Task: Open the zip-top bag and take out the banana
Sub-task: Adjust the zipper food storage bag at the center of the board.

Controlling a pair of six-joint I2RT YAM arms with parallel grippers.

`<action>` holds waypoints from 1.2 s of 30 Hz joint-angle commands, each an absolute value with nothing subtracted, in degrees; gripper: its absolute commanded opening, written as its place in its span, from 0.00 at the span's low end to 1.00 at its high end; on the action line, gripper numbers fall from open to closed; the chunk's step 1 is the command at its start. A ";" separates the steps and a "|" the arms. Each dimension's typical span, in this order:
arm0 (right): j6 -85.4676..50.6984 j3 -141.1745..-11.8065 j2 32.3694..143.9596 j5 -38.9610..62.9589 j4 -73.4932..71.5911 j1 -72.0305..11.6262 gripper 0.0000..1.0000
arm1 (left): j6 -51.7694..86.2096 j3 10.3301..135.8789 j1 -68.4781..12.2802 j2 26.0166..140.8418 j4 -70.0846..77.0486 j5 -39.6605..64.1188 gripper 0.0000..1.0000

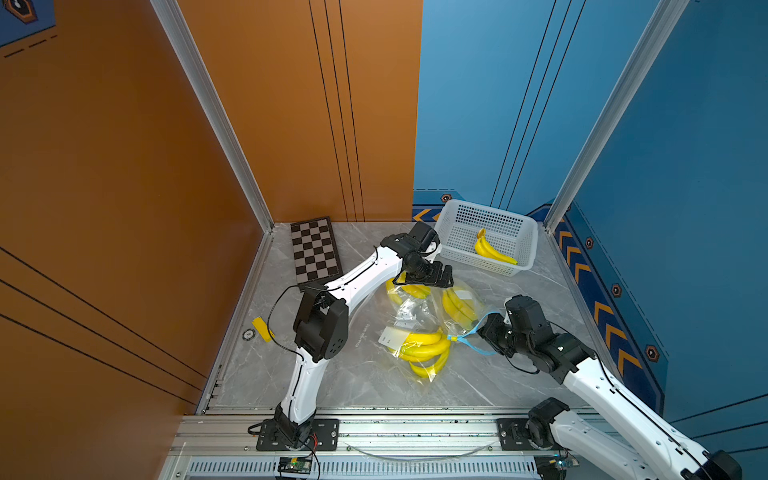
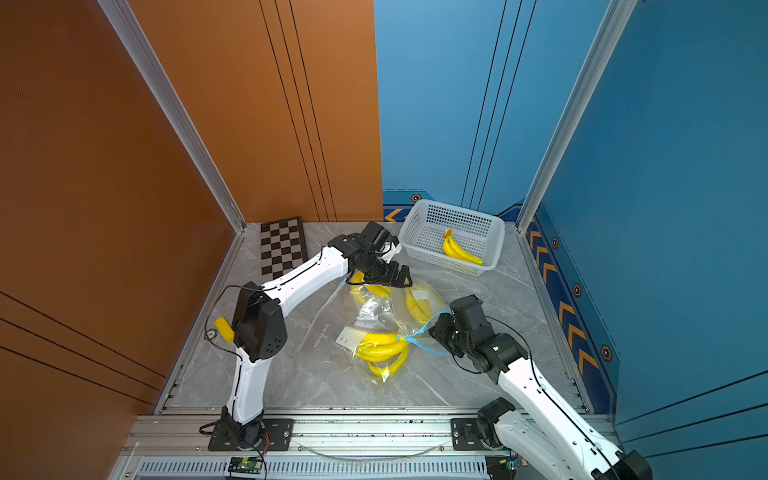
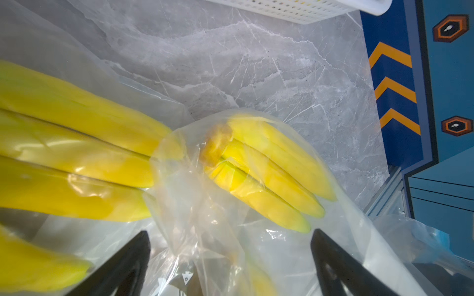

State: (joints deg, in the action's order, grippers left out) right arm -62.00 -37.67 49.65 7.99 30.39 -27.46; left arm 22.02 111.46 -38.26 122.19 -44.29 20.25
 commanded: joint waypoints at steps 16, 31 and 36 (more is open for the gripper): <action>-62.42 -40.74 58.27 -0.51 36.88 -26.50 0.55 | 21.27 113.44 -40.28 127.56 -44.58 26.73 0.46; -62.88 -46.01 45.26 0.76 49.80 -26.37 0.54 | 22.85 112.32 -41.35 126.22 -44.66 26.66 0.31; -66.46 -45.56 44.47 4.88 42.81 -29.57 0.42 | 23.47 111.77 -42.43 125.60 -44.75 26.21 0.31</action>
